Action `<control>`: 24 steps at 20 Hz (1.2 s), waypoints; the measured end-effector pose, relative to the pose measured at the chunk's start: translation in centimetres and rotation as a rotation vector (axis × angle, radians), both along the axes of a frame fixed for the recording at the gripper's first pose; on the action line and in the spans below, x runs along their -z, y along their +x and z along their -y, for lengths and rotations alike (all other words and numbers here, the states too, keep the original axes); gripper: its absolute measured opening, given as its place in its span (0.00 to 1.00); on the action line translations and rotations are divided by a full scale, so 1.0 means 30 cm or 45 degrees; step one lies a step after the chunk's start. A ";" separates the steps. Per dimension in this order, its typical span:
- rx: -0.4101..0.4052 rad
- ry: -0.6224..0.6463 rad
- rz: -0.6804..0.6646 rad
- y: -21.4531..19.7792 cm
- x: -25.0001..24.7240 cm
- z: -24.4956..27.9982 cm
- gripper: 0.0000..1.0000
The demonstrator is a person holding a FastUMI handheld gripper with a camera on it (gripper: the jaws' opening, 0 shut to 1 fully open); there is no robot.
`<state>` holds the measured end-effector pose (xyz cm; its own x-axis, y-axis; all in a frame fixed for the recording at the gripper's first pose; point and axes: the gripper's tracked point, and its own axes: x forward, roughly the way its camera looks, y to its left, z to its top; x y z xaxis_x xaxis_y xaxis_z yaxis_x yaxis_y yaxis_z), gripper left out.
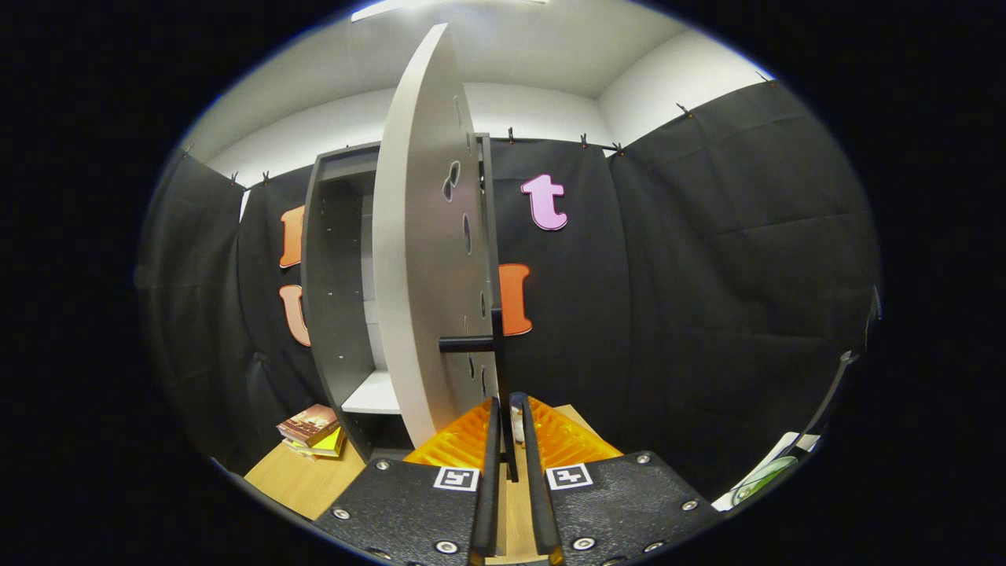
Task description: Open the shoe cabinet door, grab the shoes and put them into the shoe cabinet, then close the shoe cabinet door.
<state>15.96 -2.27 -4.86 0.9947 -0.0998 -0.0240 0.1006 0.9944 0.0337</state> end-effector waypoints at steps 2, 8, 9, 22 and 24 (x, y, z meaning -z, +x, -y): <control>0.015 0.009 0.001 0.001 -0.001 0.022 0.15; -0.010 -0.003 0.005 0.002 -0.002 0.039 0.15; -0.013 -0.004 0.006 0.004 -0.005 0.039 0.15; -0.060 -0.001 0.007 0.008 -0.001 0.055 0.15; -0.061 -0.010 0.004 0.007 0.001 0.055 0.16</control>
<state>16.18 -3.93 -4.89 0.9984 -0.0523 -0.0205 0.0528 0.9983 0.0257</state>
